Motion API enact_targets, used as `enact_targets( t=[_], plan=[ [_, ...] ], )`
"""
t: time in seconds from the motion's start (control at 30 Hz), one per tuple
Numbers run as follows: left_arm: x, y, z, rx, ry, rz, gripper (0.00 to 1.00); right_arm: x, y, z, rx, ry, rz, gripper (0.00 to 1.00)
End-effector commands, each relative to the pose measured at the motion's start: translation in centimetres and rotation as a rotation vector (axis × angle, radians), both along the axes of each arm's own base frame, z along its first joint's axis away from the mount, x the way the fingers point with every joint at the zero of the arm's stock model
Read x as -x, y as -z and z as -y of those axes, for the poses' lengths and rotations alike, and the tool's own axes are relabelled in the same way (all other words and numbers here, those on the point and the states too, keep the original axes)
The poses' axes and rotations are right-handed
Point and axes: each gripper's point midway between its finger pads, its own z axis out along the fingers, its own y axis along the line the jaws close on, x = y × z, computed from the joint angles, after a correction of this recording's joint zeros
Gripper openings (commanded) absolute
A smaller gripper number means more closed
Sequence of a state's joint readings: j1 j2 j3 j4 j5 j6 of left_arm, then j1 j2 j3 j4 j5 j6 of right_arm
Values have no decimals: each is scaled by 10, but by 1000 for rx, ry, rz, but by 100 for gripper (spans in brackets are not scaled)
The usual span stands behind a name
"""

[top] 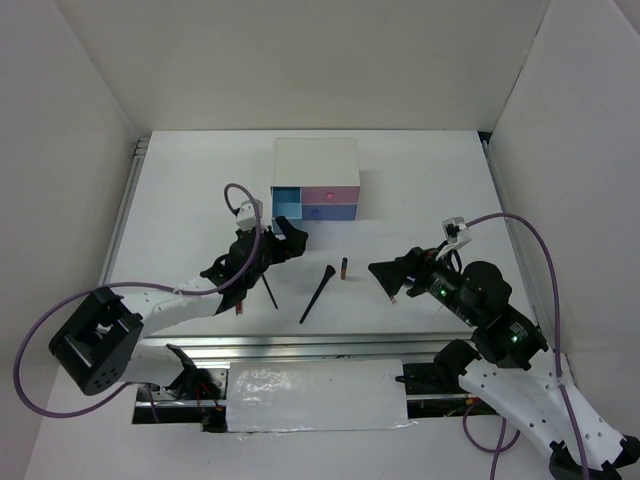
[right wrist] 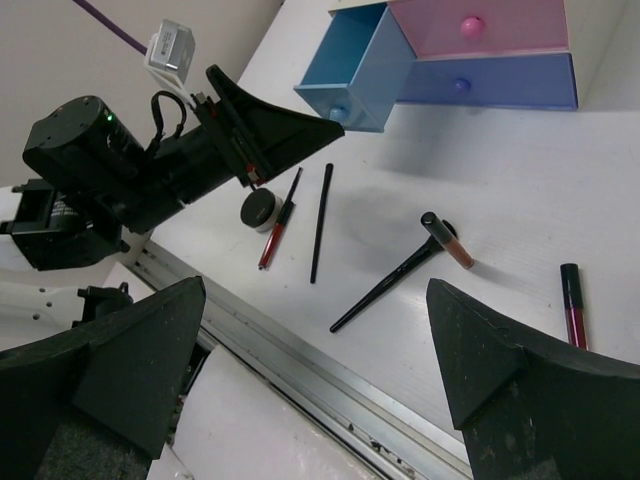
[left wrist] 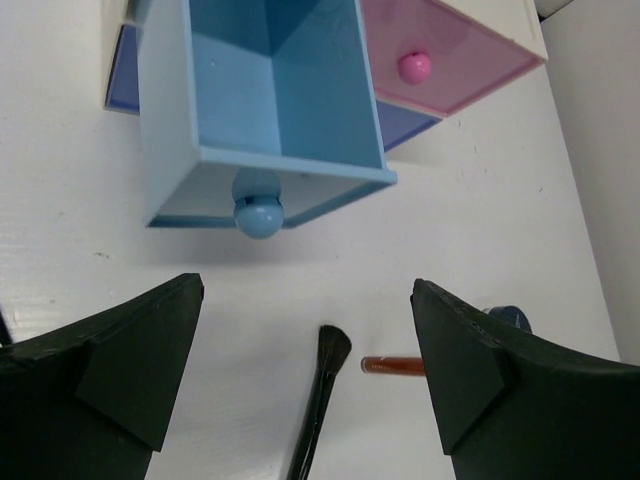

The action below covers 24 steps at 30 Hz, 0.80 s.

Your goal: Organize the makeup

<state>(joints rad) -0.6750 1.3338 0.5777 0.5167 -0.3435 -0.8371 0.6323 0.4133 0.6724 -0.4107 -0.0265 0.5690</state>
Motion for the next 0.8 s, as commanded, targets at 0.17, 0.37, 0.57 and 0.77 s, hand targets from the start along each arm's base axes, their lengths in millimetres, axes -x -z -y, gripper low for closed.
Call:
enact_targets(
  t=[0.17,0.37,0.57,0.77],
  plan=[
    [29,-16,21,-119,9,47,99,-1,-15,1,-16,7,42,100],
    [50,-2,67,-221,102,65,98,4,-29,14,-12,43,78,100],
    [50,4,96,-285,152,94,91,8,-30,18,-5,47,80,100],
    [54,3,115,-299,200,133,88,9,-28,21,7,51,80,100]
  ],
)
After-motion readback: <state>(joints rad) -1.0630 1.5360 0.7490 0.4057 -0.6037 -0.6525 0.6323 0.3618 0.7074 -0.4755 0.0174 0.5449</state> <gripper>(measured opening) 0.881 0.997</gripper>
